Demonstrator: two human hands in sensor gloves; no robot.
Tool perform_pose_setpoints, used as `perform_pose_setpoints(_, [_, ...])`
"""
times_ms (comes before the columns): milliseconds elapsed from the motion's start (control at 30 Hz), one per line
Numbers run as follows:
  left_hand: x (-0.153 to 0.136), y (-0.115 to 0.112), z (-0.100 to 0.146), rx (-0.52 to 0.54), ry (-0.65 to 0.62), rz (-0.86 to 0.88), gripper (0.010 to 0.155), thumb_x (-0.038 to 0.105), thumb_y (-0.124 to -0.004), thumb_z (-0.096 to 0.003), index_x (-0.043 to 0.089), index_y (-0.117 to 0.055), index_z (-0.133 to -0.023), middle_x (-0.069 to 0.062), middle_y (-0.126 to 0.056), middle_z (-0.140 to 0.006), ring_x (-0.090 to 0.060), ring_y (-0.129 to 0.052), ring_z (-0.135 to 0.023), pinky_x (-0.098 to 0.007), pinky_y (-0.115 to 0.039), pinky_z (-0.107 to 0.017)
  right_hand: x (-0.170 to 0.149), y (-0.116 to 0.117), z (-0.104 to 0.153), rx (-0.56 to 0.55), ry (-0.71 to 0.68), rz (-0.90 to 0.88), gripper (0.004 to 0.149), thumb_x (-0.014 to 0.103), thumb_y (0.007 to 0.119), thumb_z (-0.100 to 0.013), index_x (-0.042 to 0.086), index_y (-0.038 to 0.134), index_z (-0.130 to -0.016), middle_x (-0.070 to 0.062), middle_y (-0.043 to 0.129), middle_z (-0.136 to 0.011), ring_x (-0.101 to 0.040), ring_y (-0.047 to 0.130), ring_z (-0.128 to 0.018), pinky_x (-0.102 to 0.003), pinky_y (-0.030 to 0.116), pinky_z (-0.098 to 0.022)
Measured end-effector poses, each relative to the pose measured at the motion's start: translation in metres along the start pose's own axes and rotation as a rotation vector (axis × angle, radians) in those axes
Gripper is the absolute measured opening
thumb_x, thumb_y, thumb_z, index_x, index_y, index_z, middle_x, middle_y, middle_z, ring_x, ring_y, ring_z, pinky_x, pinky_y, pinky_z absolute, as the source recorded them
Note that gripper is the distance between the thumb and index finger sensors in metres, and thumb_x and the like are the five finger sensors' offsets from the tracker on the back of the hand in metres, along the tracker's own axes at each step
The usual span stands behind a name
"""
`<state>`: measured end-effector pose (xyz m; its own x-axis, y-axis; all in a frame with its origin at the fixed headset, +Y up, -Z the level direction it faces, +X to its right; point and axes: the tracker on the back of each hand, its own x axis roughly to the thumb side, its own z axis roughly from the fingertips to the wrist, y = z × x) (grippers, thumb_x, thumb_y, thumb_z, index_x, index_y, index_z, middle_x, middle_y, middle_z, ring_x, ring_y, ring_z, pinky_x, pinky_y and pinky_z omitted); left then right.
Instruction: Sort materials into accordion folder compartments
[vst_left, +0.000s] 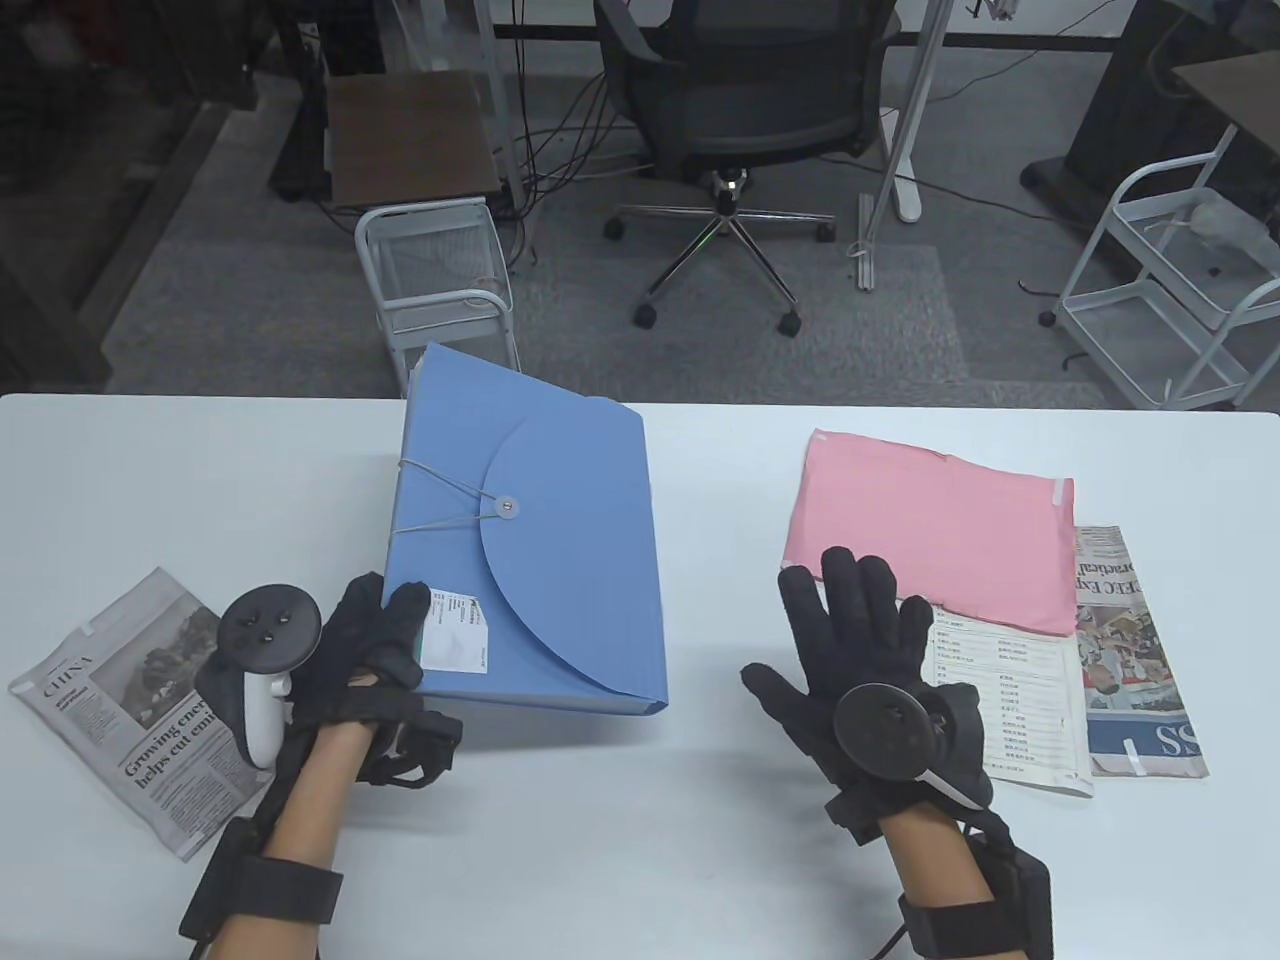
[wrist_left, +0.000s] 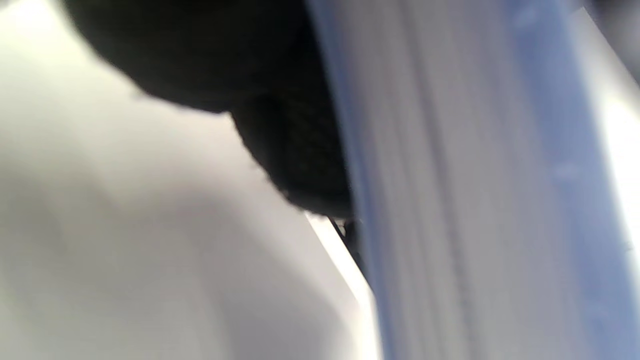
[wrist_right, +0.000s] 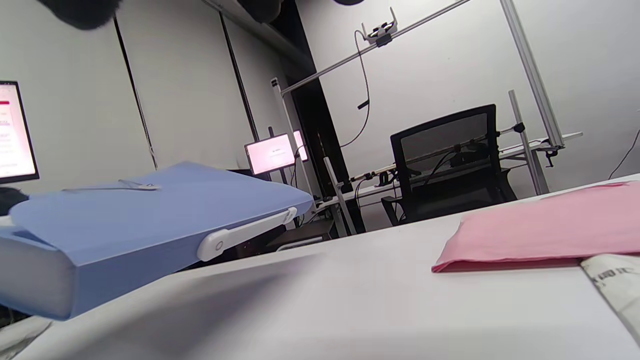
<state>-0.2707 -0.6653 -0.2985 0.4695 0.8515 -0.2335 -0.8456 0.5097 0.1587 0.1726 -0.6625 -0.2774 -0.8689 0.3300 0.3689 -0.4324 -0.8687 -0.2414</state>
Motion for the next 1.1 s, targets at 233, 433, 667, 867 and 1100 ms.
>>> perform_pose_setpoints(233, [0.004,-0.036,0.036,-0.122,-0.06,0.085,0.043,0.041,-0.062,-0.0633,0.013,-0.067,-0.096,-0.007,-0.086,-0.081,-0.014,-0.109,-0.038,-0.029,-0.094,-0.021,-0.026,-0.023,0.012,-0.093,0.1,-0.074,0.081,0.071,0.05,-0.057,0.023,0.031,-0.119,-0.025,0.022,-0.125,-0.057,0.022,-0.11,-0.085,0.023,-0.066])
perform_pose_setpoints(433, [0.0,-0.063,0.046,-0.209,-0.054,0.093,0.045,0.039,-0.059,-0.0634,0.01,-0.064,-0.097,-0.01,-0.084,-0.083,-0.016,-0.11,-0.041,-0.03,-0.095,-0.023,-0.035,-0.028,0.019,-0.106,0.131,-0.09,0.081,0.071,0.05,-0.057,0.023,0.03,-0.119,-0.025,0.022,-0.125,-0.057,0.022,-0.11,-0.085,0.023,-0.066])
perform_pose_setpoints(667, [-0.016,-0.083,0.047,-0.291,0.013,0.075,0.048,0.037,-0.056,-0.0628,0.005,-0.061,-0.098,-0.015,-0.081,-0.086,-0.023,-0.111,-0.046,-0.033,-0.097,-0.026,-0.029,-0.02,0.016,-0.067,0.107,-0.059,0.08,0.071,0.05,-0.057,0.023,0.03,-0.119,-0.025,0.022,-0.125,-0.058,0.022,-0.11,-0.085,0.024,-0.066])
perform_pose_setpoints(867, [-0.03,-0.088,0.034,-0.432,0.072,-0.152,0.051,0.033,-0.056,-0.063,-0.001,-0.06,-0.101,-0.023,-0.079,-0.088,-0.034,-0.108,-0.054,-0.043,-0.094,-0.032,-0.027,-0.014,0.015,-0.035,0.097,-0.047,0.081,0.071,0.05,-0.057,0.023,0.031,-0.119,-0.026,0.022,-0.125,-0.058,0.022,-0.11,-0.085,0.024,-0.066])
perform_pose_setpoints(1100, [-0.035,-0.094,0.028,-0.48,0.08,-0.365,0.053,0.033,-0.057,-0.0633,-0.002,-0.063,-0.103,-0.025,-0.078,-0.089,-0.038,-0.101,-0.057,-0.049,-0.087,-0.036,-0.02,-0.007,0.013,-0.004,0.076,-0.026,0.08,0.071,0.05,-0.057,0.023,0.031,-0.119,-0.026,0.022,-0.125,-0.058,0.022,-0.11,-0.085,0.024,-0.066])
